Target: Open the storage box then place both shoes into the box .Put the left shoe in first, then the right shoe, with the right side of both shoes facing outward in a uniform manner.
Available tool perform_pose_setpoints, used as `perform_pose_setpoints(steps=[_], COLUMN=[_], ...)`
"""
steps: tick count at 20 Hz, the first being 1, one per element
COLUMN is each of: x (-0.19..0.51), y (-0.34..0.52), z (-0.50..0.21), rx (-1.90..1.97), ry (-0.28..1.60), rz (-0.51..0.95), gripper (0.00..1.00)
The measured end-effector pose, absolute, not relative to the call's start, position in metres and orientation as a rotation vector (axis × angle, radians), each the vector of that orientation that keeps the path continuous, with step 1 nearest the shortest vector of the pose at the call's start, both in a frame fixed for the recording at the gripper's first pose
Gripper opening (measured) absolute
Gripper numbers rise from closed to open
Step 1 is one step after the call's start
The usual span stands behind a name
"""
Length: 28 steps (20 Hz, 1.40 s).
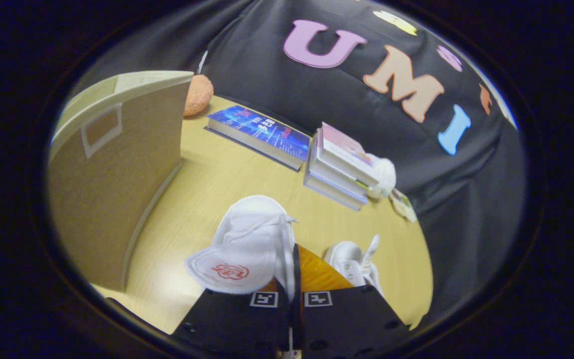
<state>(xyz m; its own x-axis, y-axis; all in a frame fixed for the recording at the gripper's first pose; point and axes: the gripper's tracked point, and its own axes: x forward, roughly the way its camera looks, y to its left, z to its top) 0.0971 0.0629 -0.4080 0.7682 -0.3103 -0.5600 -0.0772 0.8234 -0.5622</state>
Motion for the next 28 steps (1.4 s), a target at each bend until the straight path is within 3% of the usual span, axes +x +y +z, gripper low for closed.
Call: perform_pose_setpoints(steps=[8, 15, 21, 28], x=[0.116, 0.124, 0.127, 0.123], y=[0.102, 0.183, 0.279, 0.342], z=[-0.255, -0.157, -0.159, -0.235], rx=[-0.563, -0.4, -0.243, -0.102], ry=[0.444, 0.297, 0.292, 0.452], rz=[-0.255, -0.268, -0.165, -0.127], gripper=[0.05, 0.05, 0.05, 0.05])
